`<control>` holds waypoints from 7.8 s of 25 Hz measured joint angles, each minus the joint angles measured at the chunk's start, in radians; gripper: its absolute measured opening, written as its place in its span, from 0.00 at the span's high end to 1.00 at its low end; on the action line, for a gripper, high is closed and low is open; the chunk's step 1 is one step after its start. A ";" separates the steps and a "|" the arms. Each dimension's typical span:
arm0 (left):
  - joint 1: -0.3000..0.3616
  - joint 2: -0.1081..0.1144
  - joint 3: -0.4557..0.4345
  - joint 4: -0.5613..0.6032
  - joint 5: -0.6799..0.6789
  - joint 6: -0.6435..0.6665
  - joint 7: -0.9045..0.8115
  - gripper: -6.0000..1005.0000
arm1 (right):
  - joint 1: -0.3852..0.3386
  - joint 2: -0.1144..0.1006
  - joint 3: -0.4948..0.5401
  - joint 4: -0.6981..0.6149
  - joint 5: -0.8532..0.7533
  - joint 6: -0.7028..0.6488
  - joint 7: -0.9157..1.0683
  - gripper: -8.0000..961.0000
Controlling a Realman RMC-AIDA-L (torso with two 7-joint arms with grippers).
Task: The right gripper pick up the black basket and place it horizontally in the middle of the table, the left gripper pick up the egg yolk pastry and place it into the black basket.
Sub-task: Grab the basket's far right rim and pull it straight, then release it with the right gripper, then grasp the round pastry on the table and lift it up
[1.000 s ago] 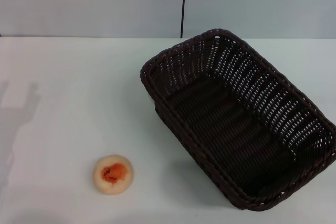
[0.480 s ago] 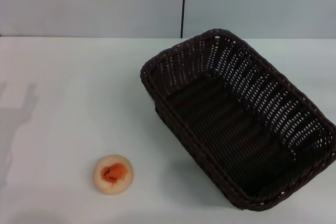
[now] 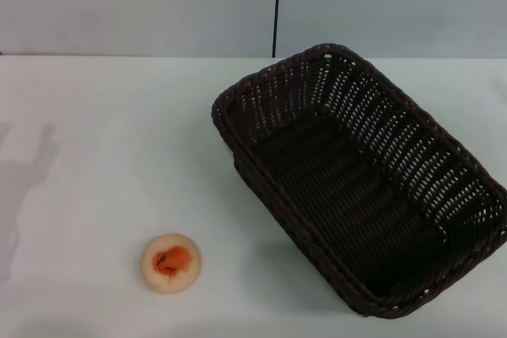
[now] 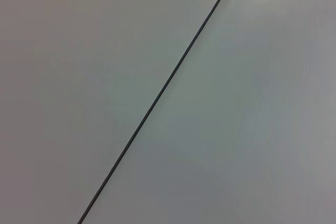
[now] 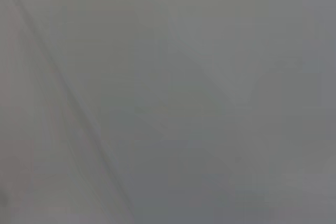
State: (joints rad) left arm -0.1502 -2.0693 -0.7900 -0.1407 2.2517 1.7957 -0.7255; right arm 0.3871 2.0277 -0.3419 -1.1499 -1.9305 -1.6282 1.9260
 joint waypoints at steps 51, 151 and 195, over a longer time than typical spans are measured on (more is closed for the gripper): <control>0.020 -0.003 0.003 -0.002 0.006 -0.021 0.000 0.17 | 0.314 -0.003 -0.566 0.080 -0.772 -0.253 0.379 0.24; 0.020 0.007 0.153 0.075 0.007 -0.020 -0.072 0.18 | 0.106 0.046 -0.344 0.078 0.349 0.101 -0.480 0.65; -0.021 0.004 0.976 0.345 0.009 -0.157 0.004 0.22 | -0.161 0.041 0.084 0.842 0.893 0.120 -0.841 0.65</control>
State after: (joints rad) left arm -0.1709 -2.0650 0.1857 0.2042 2.2611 1.6385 -0.7215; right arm 0.2258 2.0683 -0.2581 -0.3081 -1.0370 -1.5081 1.0853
